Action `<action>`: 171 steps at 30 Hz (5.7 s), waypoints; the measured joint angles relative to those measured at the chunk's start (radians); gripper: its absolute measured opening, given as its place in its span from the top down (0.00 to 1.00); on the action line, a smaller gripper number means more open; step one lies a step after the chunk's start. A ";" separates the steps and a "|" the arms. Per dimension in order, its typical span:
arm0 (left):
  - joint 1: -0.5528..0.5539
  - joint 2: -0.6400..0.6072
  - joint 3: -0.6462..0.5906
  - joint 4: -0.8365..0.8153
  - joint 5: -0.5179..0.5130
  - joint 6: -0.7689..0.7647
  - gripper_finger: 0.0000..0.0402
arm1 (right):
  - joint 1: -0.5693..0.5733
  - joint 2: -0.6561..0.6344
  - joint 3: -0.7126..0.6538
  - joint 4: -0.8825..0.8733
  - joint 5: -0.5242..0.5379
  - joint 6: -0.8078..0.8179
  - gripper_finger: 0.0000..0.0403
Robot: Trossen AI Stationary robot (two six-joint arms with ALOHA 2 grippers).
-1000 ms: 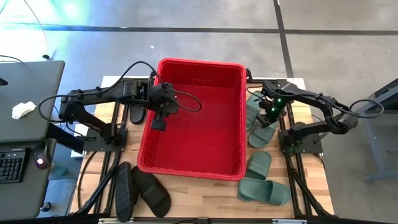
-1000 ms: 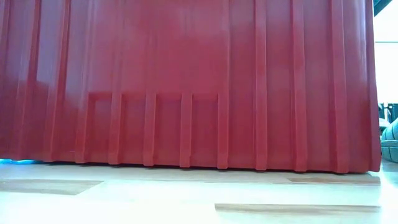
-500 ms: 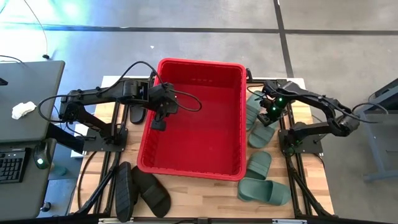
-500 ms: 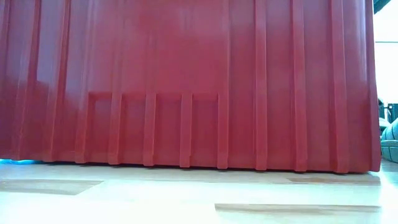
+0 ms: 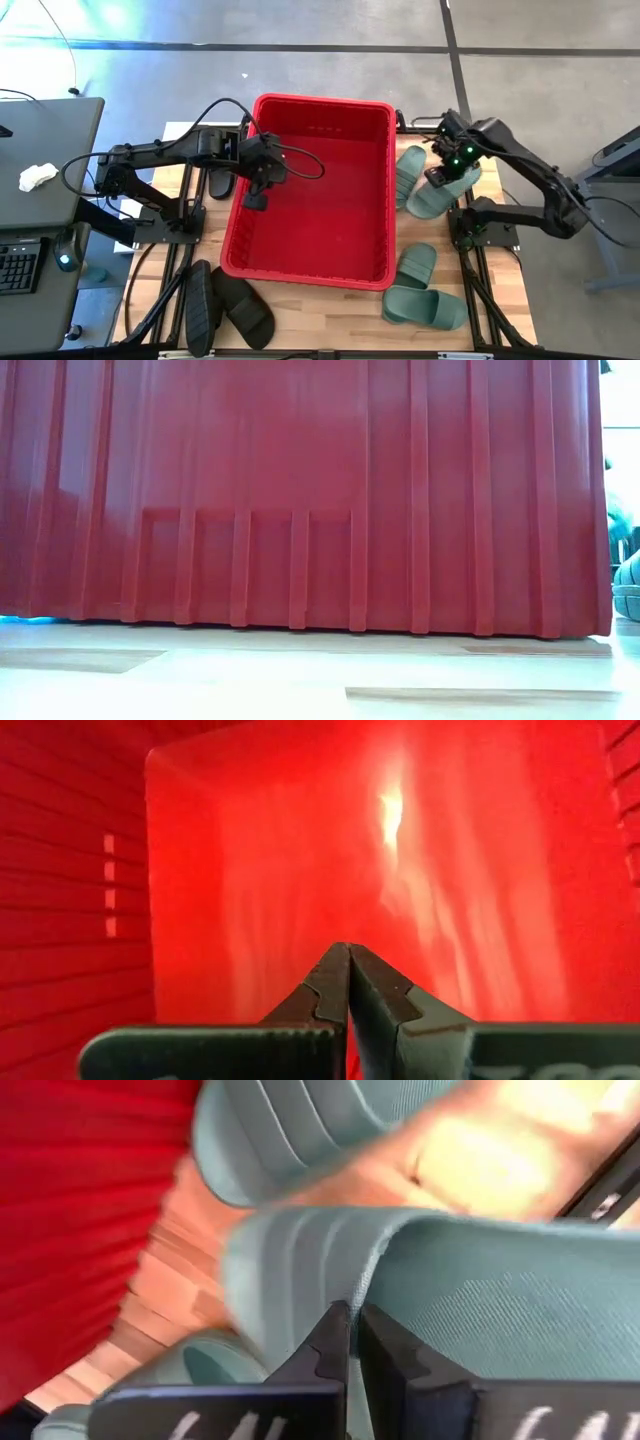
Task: Pick and place slides into bin
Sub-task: Put the green slide into the red container
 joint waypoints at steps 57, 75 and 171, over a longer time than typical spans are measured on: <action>-0.019 0.062 0.000 0.467 0.071 0.719 0.64 | 0.614 0.265 0.796 0.291 0.207 0.319 1.00; -0.118 0.120 -0.002 0.484 -0.322 1.045 0.64 | 0.566 0.395 0.796 0.351 0.095 0.424 1.00; 0.314 0.096 -0.376 0.591 0.382 1.361 0.94 | 0.504 0.219 0.342 0.834 0.122 0.022 0.69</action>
